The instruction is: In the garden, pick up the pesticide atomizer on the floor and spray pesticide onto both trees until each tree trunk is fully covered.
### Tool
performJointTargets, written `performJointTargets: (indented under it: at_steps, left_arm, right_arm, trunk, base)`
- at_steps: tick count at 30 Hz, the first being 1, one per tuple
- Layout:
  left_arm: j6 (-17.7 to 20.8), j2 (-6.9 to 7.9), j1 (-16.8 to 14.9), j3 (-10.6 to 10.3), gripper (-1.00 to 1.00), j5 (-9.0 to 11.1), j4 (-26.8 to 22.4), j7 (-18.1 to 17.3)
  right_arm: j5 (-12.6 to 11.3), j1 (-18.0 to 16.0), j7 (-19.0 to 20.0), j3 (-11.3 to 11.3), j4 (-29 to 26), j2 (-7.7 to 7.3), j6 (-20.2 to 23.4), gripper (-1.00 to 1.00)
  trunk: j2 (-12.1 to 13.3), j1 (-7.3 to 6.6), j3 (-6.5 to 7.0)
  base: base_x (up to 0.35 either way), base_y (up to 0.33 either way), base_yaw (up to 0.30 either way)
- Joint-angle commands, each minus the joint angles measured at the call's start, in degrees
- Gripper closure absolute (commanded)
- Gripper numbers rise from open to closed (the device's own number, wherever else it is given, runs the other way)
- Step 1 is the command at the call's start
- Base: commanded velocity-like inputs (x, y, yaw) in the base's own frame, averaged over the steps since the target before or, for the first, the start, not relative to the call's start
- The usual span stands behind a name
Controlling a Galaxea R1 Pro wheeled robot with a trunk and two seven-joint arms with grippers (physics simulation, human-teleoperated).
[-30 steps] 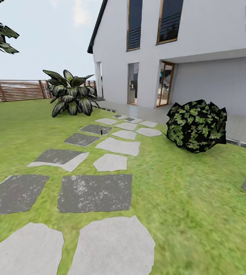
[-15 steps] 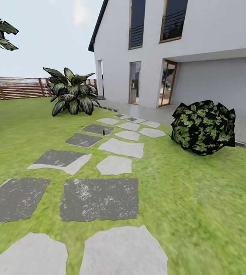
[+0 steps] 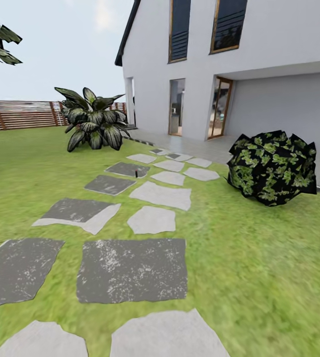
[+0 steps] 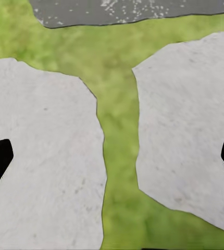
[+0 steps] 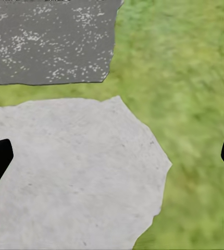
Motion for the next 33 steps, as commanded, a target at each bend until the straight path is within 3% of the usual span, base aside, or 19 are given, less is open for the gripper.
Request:
performJointTargets:
  at_steps: [1, 33]
  left_arm:
    - [0.0, -0.02, 0.0, -0.03, -1.0, -0.01, 0.0, -0.01]
    - [0.08, 0.04, 0.0, -0.06, -1.0, -0.12, 0.09, -0.02]
  right_arm:
    - [0.0, -0.01, 0.03, 0.0, 0.01, 0.0, 0.0, -1.0]
    - [-0.01, -0.01, 0.42, 0.0, 1.86, -0.01, 0.0, -1.0]
  trunk:
    - [0.0, 0.0, 0.0]
    - [0.0, 0.0, 0.0]
  base:
    - [0.338, 0.001, 0.0]
    - [0.338, 0.0, 0.0]
